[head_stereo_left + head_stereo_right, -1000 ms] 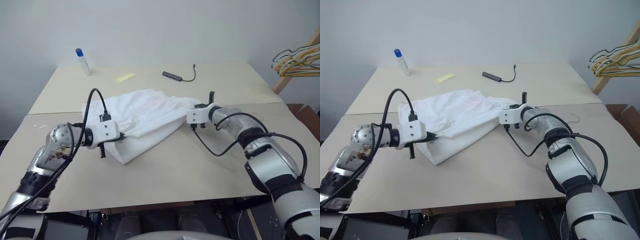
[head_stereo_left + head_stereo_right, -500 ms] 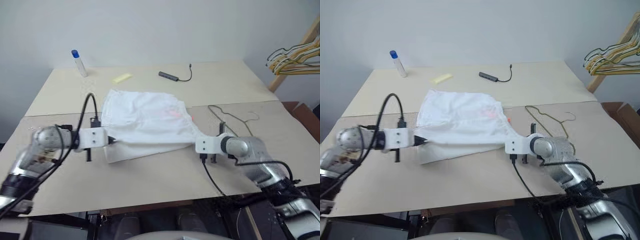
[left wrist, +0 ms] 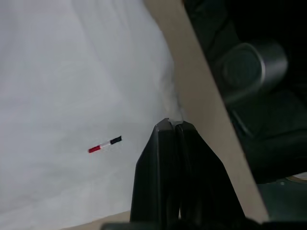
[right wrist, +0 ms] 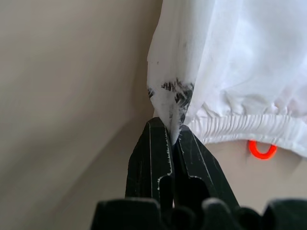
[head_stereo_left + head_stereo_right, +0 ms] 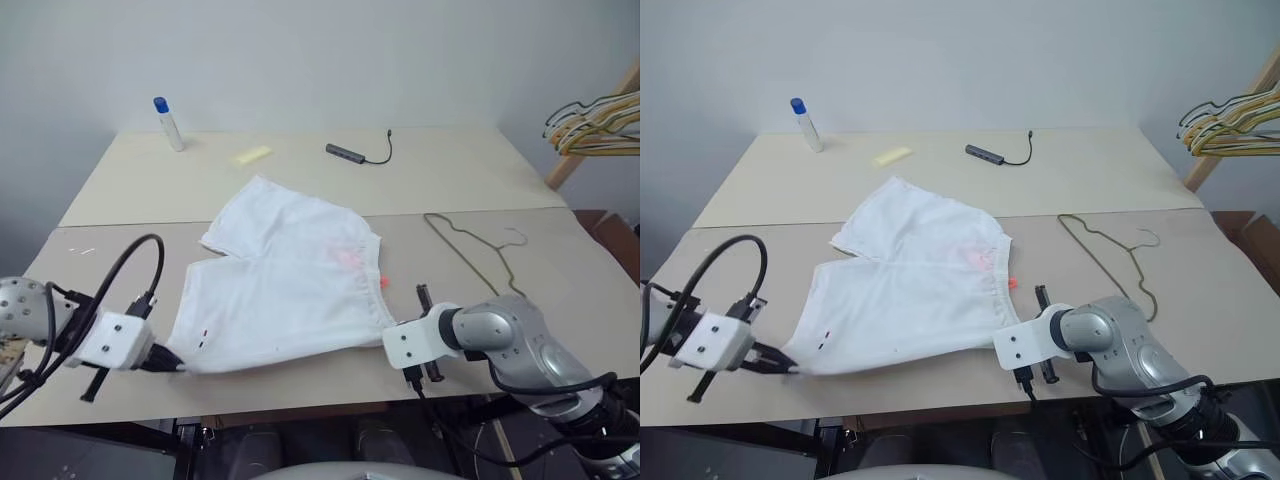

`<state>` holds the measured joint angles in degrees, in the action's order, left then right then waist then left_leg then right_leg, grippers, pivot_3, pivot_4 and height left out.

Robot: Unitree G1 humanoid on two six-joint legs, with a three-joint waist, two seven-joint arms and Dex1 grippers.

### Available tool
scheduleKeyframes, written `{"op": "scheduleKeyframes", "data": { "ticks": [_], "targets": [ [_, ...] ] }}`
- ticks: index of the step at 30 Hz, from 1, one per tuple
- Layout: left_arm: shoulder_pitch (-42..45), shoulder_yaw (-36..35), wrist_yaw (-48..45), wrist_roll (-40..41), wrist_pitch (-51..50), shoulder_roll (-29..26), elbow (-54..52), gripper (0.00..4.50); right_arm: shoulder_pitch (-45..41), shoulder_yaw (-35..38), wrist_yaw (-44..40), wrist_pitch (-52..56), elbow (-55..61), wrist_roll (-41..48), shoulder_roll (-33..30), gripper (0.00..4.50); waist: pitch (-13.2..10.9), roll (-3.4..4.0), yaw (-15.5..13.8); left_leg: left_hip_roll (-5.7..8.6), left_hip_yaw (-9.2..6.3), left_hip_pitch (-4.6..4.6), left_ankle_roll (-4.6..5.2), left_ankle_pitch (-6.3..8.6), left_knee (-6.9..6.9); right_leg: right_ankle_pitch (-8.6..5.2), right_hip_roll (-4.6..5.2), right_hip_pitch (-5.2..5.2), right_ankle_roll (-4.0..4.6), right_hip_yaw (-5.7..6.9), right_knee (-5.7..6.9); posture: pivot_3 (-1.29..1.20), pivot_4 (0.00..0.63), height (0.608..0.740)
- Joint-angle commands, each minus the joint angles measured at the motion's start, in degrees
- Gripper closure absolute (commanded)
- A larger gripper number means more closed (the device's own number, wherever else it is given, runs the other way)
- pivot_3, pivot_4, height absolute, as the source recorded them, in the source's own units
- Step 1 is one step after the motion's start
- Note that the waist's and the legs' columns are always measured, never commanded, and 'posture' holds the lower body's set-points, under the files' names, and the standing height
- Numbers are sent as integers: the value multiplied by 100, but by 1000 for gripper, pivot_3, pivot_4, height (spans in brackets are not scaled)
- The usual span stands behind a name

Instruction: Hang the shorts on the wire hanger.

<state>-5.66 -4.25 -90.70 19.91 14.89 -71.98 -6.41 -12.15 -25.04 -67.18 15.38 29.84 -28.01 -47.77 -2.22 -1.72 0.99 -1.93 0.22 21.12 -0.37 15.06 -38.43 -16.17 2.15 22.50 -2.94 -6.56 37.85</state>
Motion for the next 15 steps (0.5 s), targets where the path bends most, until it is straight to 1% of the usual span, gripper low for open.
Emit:
{"op": "scheduleKeyframes", "data": {
  "ticks": [1,2,3,5,9,11,14,15],
  "targets": [
    [19,-51,126,-438,317,-28,45,4500,-12,-69,131,-427,-113,-91,-68,4236,0,-5,-21,0,0,-1,0,0,0,-1,0,-2,-1,1,-1,37,0,740],
    [40,10,153,-555,431,7,101,4500,8,-76,121,-476,-103,-78,-92,3977,0,-5,-25,-1,0,-2,0,0,0,-2,-1,-3,0,3,-1,32,0,740],
    [45,51,166,-616,490,33,134,4290,36,-63,87,-489,-64,-30,-113,3842,0,-5,-26,0,0,-3,0,0,0,-2,-1,-5,0,3,-1,31,0,740],
    [51,110,125,-644,592,47,182,3849,75,3,18,-467,62,66,-134,3227,0,-6,-25,0,0,-2,0,0,0,-2,-1,-5,1,3,-5,25,0,740],
    [84,135,49,-553,602,54,204,2517,183,214,-145,-322,321,378,-217,1811,-1,-9,-21,-1,0,0,0,0,0,4,-1,-5,11,4,-7,17,0,740],
    [40,98,-109,-380,499,-56,128,1783,279,444,-331,-185,537,764,-328,1061,-1,-9,-22,-1,0,0,0,0,0,2,-1,-5,9,4,-6,15,0,740],
    [23,20,-179,-254,457,-184,111,826,330,984,-418,285,774,1499,-273,23,-2,-14,-18,-3,-2,-2,0,0,-1,1,-1,-8,7,7,-6,13,0,740],
    [87,1,-157,-269,471,-160,156,515,317,1181,-397,440,788,1709,-245,0,-3,-14,-17,-3,-2,-4,0,0,-2,0,-1,-12,4,7,-6,11,0,740]
  ]
}}
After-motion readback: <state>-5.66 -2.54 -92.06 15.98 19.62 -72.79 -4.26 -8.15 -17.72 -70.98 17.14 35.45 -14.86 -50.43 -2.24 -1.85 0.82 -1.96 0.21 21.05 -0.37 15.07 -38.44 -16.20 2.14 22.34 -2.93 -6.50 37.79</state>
